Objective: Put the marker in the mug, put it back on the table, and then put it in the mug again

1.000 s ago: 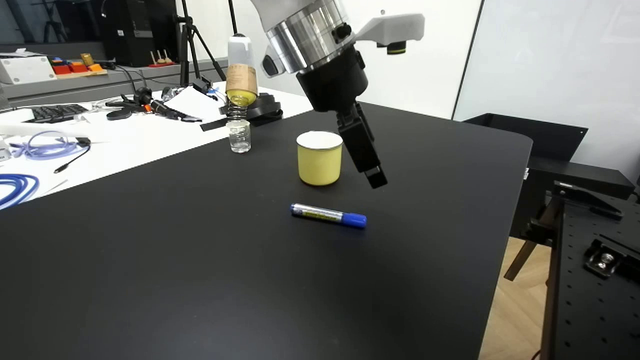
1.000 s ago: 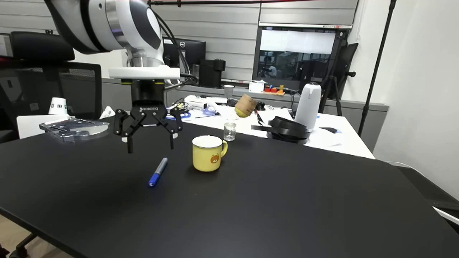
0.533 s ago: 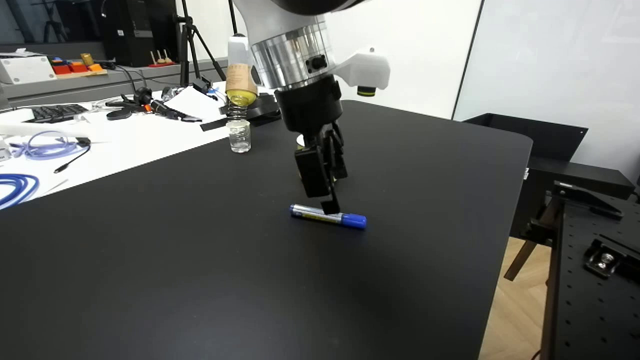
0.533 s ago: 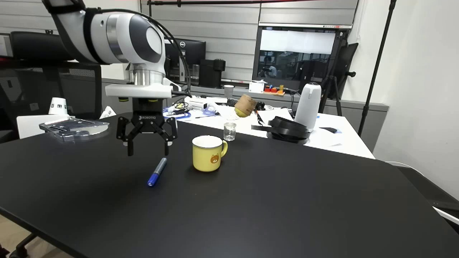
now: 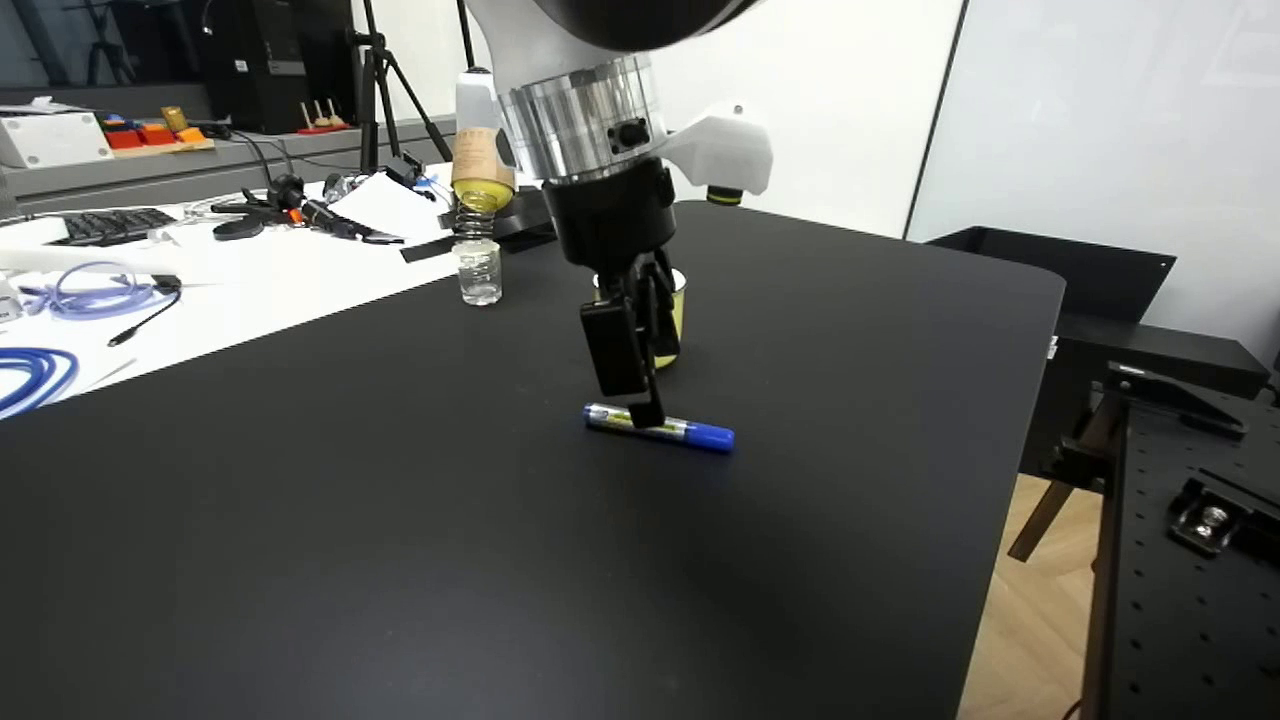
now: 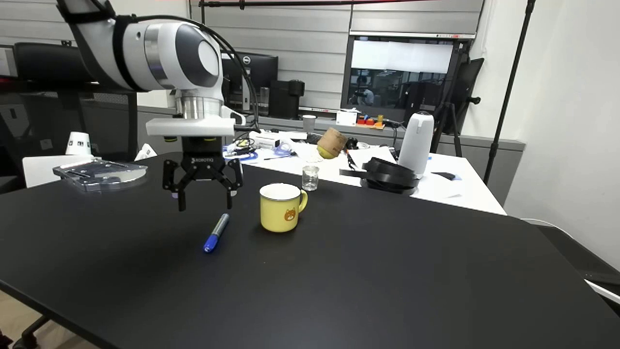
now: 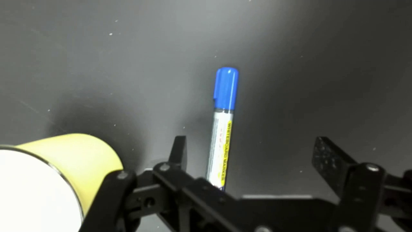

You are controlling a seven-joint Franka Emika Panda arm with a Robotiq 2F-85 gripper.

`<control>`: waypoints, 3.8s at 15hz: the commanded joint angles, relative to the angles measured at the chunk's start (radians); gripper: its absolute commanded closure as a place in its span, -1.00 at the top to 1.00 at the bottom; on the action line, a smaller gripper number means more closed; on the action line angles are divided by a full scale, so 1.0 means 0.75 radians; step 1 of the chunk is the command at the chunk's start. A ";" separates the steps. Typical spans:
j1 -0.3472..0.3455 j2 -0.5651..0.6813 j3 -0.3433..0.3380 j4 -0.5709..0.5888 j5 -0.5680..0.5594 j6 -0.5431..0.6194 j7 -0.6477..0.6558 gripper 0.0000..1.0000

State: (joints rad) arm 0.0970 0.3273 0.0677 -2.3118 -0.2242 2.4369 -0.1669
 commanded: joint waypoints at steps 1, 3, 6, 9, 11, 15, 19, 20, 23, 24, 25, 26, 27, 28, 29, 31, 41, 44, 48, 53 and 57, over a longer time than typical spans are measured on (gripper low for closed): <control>0.034 0.019 -0.060 -0.038 -0.149 0.185 0.134 1.00; 0.041 0.045 -0.084 -0.050 -0.190 0.276 0.180 1.00; 0.038 0.086 -0.094 -0.063 -0.164 0.366 0.190 1.00; 0.014 0.123 -0.061 -0.068 -0.078 0.409 0.150 0.79; 0.010 0.137 -0.049 -0.070 -0.029 0.418 0.143 0.33; -0.009 0.130 -0.012 -0.079 0.067 0.418 0.118 -0.21; -0.010 0.094 0.002 -0.087 0.112 0.428 0.114 -0.78; -0.009 0.090 0.001 -0.086 0.118 0.431 0.116 -0.91; 0.006 0.064 -0.020 -0.077 0.099 0.408 0.125 -0.89; 0.007 0.051 -0.023 -0.073 0.094 0.401 0.122 -0.89; 0.010 0.031 -0.026 -0.064 0.087 0.385 0.120 -0.89; 0.013 0.012 -0.030 -0.058 0.080 0.375 0.123 -0.89; 0.029 -0.019 -0.052 -0.052 0.050 0.376 0.142 -0.89; 0.039 -0.047 -0.070 -0.048 0.022 0.384 0.156 -0.89; 0.058 -0.076 -0.101 -0.045 -0.028 0.399 0.182 -0.89; 0.092 -0.133 -0.167 -0.040 -0.169 0.443 0.249 -0.89; 0.181 -0.109 -0.443 0.057 -0.776 0.726 0.740 -0.89; 0.172 -0.062 -0.449 0.058 -0.752 0.768 0.742 -0.89; 0.163 0.014 -0.449 0.071 -0.713 0.821 0.730 -0.89; 0.154 0.082 -0.444 0.102 -0.673 0.864 0.711 -0.89; 0.176 0.090 -0.499 0.113 -0.683 0.861 0.727 -0.04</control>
State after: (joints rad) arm 0.2141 0.3856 -0.2671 -2.2492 -0.7227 3.0779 0.3486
